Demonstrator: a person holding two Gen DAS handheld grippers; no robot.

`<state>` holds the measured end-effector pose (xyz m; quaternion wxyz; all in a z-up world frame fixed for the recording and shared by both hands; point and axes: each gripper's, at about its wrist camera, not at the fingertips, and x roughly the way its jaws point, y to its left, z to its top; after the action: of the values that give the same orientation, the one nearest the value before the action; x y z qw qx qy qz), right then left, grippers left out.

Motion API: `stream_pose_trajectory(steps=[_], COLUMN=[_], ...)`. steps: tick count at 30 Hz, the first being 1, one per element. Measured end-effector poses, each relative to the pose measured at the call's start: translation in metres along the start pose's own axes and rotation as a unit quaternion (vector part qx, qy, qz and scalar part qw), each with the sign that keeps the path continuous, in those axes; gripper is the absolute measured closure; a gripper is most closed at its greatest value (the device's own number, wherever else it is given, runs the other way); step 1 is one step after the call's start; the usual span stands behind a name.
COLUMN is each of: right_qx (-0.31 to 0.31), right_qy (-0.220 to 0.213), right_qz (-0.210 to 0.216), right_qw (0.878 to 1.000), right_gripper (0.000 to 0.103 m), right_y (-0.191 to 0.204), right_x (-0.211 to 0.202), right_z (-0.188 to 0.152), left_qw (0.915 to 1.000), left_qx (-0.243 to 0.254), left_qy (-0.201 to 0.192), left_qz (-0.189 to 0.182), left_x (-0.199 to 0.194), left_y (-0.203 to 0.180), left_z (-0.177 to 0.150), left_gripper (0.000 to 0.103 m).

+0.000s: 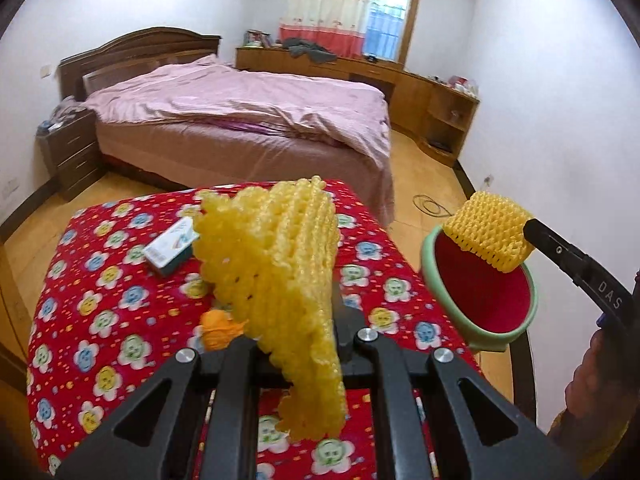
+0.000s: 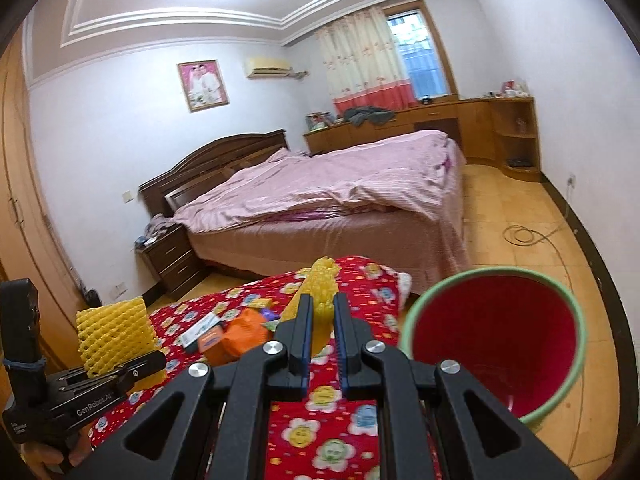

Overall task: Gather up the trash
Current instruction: 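Carry both foam pieces over the green-rimmed red bucket with both tools, then open the left tool to drop the sheet while the right tool drops the sleeve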

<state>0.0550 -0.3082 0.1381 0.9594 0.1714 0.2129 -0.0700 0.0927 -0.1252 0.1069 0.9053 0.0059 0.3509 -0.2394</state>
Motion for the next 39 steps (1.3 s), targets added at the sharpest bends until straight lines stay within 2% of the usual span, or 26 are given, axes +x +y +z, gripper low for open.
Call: stream_pose_trajectory(steps=[10,18,24,31,36,39], right_qx=[0.050,0.075,0.092,0.115,0.129,0.130], right_qy=[-0.005,-0.003,0.007,0.021,0.031,0.035], right_qz=[-0.047,-0.087,-0.112,-0.133,-0.142,-0.144], right_qw=[0.998,0.993,0.989,0.984,0.981,0.980], right_gripper=[0.091,0.091,0.091,0.091,0.091,0.090], right_y=[-0.068,-0.118,-0.153,-0.182,-0.198,-0.204], right_x=[-0.015,-0.024,-0.021,-0.011,-0.005,-0.002], right_z=[-0.004,-0.015,-0.023,-0.036,-0.045,-0.049], left_qw=[0.9976,0.9916,0.9857,0.9799,0.9777,0.9754], left_qx=[0.053,0.101,0.126,0.140,0.147,0.152], left_qy=[0.022,0.042,0.073,0.104,0.113,0.121], left_qz=[-0.039,-0.069,-0.085,-0.096,-0.099,-0.104], left_x=[0.036,0.070,0.108,0.148,0.163,0.171], left_y=[-0.068,-0.122,-0.158,-0.180,-0.190,-0.193], left_z=[0.004,0.006,0.003,-0.003,-0.009,-0.010], left_gripper=[0.092,0.092,0.092,0.092,0.092,0.084])
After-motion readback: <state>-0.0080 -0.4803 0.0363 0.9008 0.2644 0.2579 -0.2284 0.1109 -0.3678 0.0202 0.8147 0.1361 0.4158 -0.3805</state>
